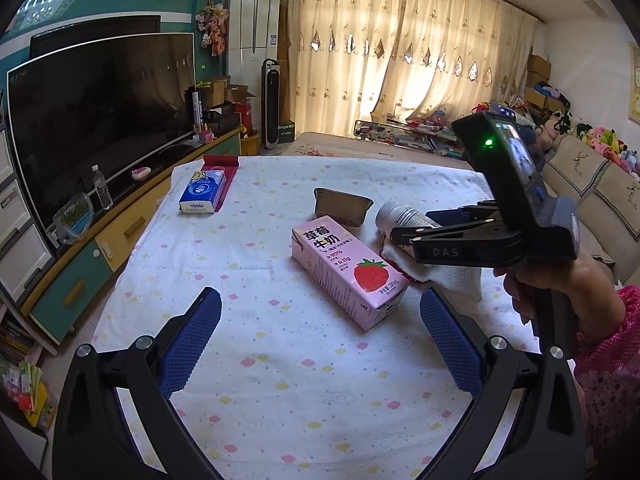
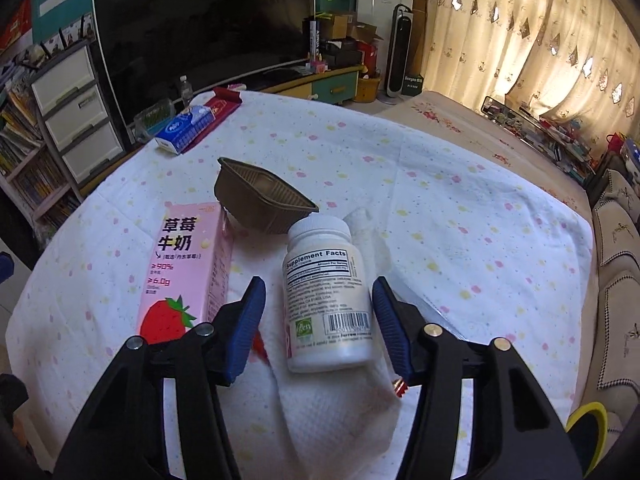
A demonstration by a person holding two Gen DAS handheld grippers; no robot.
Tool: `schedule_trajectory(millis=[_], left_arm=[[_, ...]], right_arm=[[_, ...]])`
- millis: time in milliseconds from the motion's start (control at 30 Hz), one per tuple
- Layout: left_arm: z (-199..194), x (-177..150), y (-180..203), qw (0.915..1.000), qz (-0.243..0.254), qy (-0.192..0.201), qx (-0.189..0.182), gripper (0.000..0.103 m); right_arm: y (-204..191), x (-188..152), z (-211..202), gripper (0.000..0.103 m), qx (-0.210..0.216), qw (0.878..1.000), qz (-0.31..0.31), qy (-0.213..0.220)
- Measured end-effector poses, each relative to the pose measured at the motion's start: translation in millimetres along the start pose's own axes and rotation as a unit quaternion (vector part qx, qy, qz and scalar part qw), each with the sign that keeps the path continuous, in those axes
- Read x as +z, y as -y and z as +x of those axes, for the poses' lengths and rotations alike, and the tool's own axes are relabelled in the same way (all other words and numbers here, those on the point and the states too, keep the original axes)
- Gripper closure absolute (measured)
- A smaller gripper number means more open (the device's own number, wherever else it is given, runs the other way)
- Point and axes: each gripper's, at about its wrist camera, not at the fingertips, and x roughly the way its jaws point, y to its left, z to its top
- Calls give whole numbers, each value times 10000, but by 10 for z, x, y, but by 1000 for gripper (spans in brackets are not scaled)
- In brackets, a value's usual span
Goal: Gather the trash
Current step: 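Grasp the white supplement bottle with the right gripper, then carry the supplement bottle over the bin and open the right gripper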
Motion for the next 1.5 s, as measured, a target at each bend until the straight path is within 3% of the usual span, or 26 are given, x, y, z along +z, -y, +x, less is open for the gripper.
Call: schedule_trajectory(millis=[67,133,300,667,833,933,1133,1300,1500], left_arm=[[23,-6,4,10000,-7,-18,-9,5],[46,-14,2,10000,-9,-45,-14,5],[69,-23,10,10000,2,-68,-5,5],[65,-50,36,10000,14,-82,19,5],[80,-55,127,9999,80,-121,-9,5],[153,-54,216,9997,121,-198,-6,5],[458,1,424,9988,88,-479,58,5],[757,64,593,9976,38,-681,145,5],[1080,139,678,9955,-89,-881,323,5]], right_arm=[[-1,-3,46,50,3,10000,-10,-55],[3,7,89,57,-15,10000,-17,-97],[-9,3,23,57,34,10000,2,0],[-99,-183,-618,57,336,9983,-29,485],[17,-422,-965,57,230,9975,111,660],[237,-646,-1170,57,17,9969,343,703],[1006,-1190,-1400,57,-796,9886,1137,574],[1808,-1720,-1451,57,-1383,9687,2038,312],[2570,-2285,-1163,58,-2038,9374,2798,-380]])
